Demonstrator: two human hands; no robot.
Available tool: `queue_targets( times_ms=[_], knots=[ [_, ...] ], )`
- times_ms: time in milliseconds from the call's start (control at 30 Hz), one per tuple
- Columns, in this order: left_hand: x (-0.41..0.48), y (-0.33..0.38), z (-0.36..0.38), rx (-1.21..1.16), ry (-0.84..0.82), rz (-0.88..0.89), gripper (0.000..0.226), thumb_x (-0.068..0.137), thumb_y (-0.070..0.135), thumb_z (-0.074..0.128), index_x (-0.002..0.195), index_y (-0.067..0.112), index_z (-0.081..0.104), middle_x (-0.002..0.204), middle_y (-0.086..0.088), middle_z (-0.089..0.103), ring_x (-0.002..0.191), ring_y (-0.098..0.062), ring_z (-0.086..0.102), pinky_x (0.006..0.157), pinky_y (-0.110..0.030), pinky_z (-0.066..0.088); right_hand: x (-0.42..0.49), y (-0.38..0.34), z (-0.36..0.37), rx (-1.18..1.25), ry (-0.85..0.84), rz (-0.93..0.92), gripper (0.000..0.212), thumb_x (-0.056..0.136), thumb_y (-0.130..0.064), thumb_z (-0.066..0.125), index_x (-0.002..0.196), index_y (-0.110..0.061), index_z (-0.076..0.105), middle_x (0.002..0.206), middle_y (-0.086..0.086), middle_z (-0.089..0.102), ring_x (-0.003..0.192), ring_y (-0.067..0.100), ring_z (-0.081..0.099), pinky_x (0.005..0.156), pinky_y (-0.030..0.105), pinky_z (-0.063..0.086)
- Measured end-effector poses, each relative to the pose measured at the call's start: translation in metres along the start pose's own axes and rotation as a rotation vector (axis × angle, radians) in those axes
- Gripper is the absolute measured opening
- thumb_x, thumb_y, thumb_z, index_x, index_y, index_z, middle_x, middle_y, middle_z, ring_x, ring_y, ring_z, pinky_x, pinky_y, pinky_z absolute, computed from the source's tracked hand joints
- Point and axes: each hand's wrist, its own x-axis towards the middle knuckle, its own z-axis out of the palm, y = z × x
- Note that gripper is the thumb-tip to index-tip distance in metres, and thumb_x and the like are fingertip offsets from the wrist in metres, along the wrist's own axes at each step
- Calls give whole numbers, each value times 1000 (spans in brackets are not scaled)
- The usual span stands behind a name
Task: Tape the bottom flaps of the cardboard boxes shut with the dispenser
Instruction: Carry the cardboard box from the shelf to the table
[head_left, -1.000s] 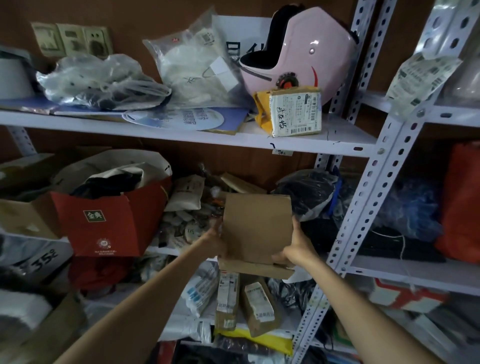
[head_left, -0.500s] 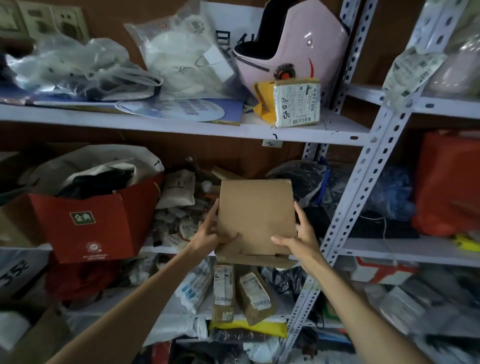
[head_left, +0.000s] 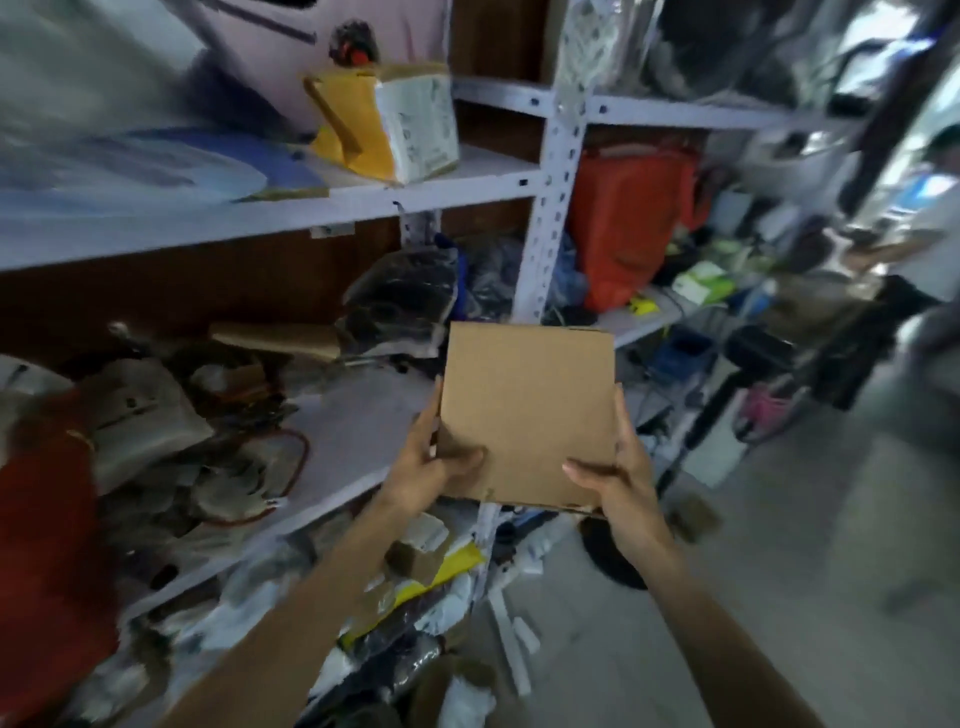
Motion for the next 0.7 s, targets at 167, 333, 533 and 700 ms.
queue_targets(
  times_ms=[167, 333, 533, 700],
  knots=[
    [-4, 20, 107, -62, -310, 58, 93, 83, 2, 71, 151, 37, 18, 132, 17, 45, 115, 4, 51, 87, -13, 51, -67, -32, -91, -102, 288, -54, 100, 73, 4, 68, 150, -36, 19, 144, -4, 47, 123, 13, 52, 87, 26, 51],
    [-42, 39, 250, -28, -623, 90, 88, 89, 5, 66, 153, 31, 12, 149, 4, 32, 131, -6, 41, 90, -11, 44, -169, -73, -193, -139, 587, -53, 104, 73, -3, 76, 146, -50, 20, 144, -14, 44, 119, 17, 57, 83, 47, 56],
    [-154, 58, 407, -52, -1046, 94, 103, 80, 14, 77, 152, 41, 9, 150, 2, 30, 131, -16, 41, 105, -36, 43, -341, -127, -277, -348, 944, -44, 108, 78, 3, 73, 153, -27, 1, 155, -4, 22, 136, 12, 36, 104, 38, 44],
    [-275, 67, 499, -87, -1294, 71, 109, 71, 13, 80, 153, 34, 12, 149, 1, 35, 133, -18, 42, 109, -41, 41, -482, -157, -315, -473, 1186, -19, 110, 69, -4, 83, 150, -34, 14, 148, -12, 29, 135, 10, 32, 110, 50, 36]
  ],
)
